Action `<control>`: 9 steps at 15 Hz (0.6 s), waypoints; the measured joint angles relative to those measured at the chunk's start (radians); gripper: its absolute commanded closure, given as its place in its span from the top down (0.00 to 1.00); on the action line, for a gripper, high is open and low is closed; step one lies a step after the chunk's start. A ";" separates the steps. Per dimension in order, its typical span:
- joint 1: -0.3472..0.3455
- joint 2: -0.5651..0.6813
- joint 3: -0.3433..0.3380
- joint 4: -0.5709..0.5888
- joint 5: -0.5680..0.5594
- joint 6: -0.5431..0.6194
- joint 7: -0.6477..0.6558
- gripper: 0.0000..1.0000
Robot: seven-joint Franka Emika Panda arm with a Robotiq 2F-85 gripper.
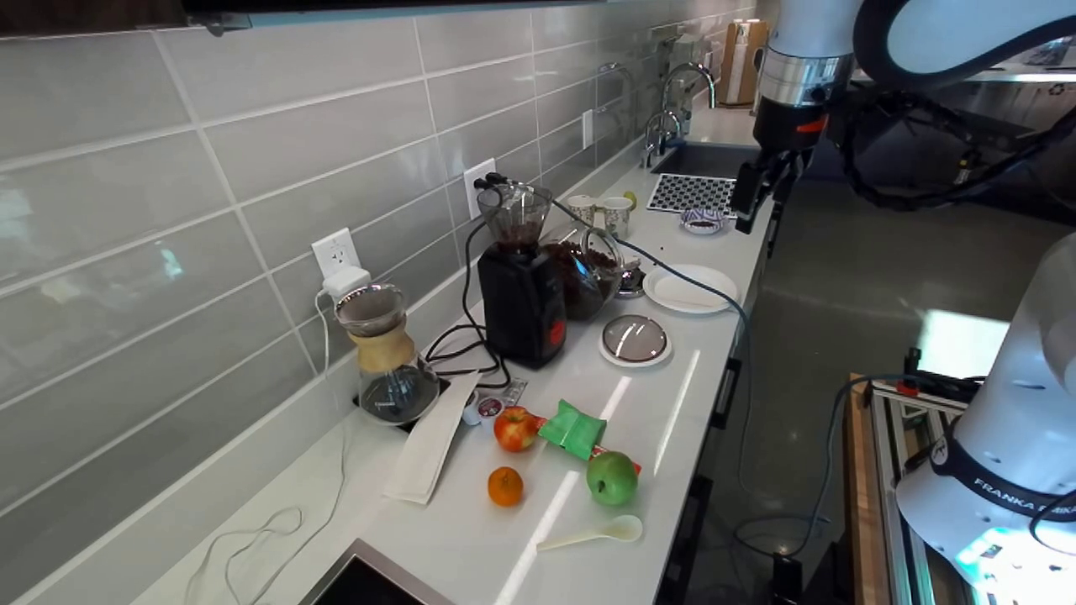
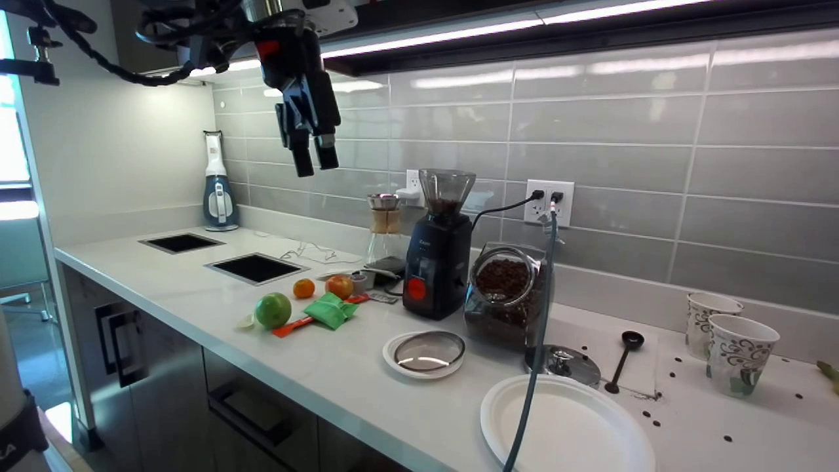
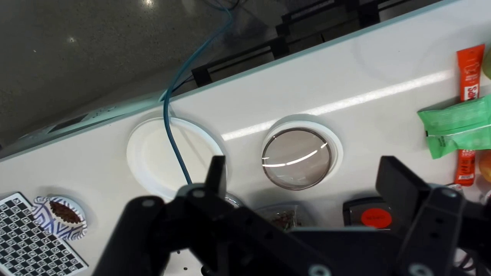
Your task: Take a scoop of coffee grounds and place them in the coffee blender
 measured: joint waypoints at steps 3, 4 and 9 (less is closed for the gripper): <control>0.000 0.000 0.000 0.000 0.000 0.000 0.000 1.00; 0.000 0.000 0.000 0.000 0.000 0.000 0.000 1.00; -0.032 0.009 -0.004 0.017 -0.035 0.006 0.002 1.00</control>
